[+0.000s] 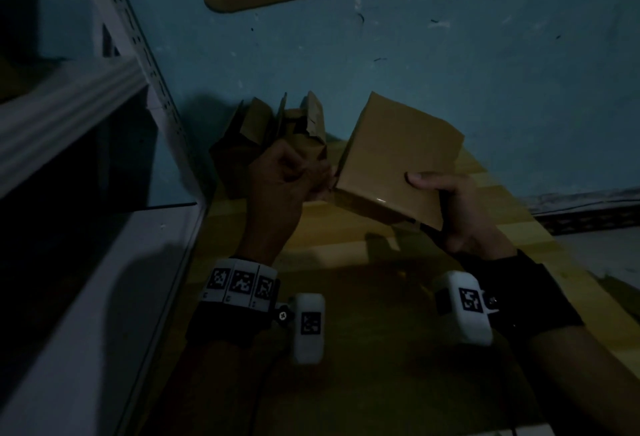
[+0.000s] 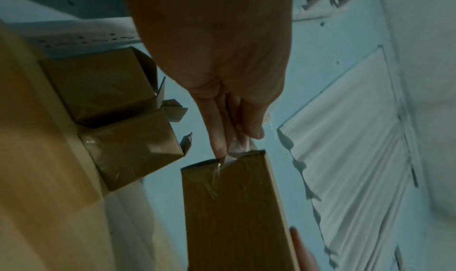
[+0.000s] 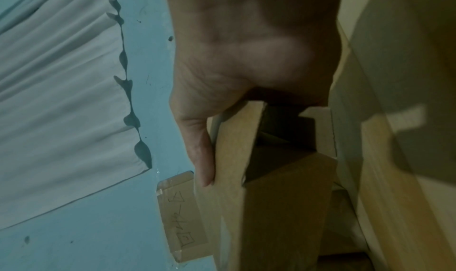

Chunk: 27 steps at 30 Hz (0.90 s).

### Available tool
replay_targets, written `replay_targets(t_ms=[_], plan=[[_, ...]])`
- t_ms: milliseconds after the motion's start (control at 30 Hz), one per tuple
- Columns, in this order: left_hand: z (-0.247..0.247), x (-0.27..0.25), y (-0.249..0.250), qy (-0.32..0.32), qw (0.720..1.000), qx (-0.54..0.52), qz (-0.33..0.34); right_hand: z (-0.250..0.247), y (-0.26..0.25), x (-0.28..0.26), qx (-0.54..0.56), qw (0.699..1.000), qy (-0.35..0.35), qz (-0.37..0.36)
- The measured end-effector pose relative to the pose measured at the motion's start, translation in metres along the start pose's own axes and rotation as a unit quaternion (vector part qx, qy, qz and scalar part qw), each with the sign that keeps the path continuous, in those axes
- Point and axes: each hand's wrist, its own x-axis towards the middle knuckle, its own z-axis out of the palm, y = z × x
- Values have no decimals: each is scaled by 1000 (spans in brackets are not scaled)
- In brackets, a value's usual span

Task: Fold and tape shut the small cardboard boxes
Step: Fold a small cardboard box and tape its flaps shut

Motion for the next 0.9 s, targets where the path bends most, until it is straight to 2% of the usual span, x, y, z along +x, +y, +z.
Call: replay_targets(t_ms=[100, 200, 333, 400, 467, 500, 600, 733, 900], plan=[[0, 0, 0, 18, 999, -30, -17, 1, 1, 0, 7, 1000, -2, 0], [1, 1, -4, 30, 998, 1, -52, 3, 2, 0, 24, 1000, 0, 16], [3, -1, -3, -59, 977, -52, -199, 5, -1, 0, 40, 999, -6, 36], [3, -2, -2, -59, 983, -38, -169, 4, -1, 0, 18, 999, 1, 51], [0, -1, -3, -35, 994, -5, -105, 3, 4, 3, -62, 997, 30, 46], [-2, 0, -4, -26, 995, 1, -94, 3, 6, 4, -99, 993, 47, 31], [-2, 0, -10, -16, 994, 25, -103, 4, 10, 6, -137, 989, 57, 1], [8, -5, -10, -26, 994, 55, -93, 16, 11, 4, -150, 986, 77, 2], [21, -12, -13, -35, 995, 80, -38, 28, 13, -1, -161, 981, 106, -7]])
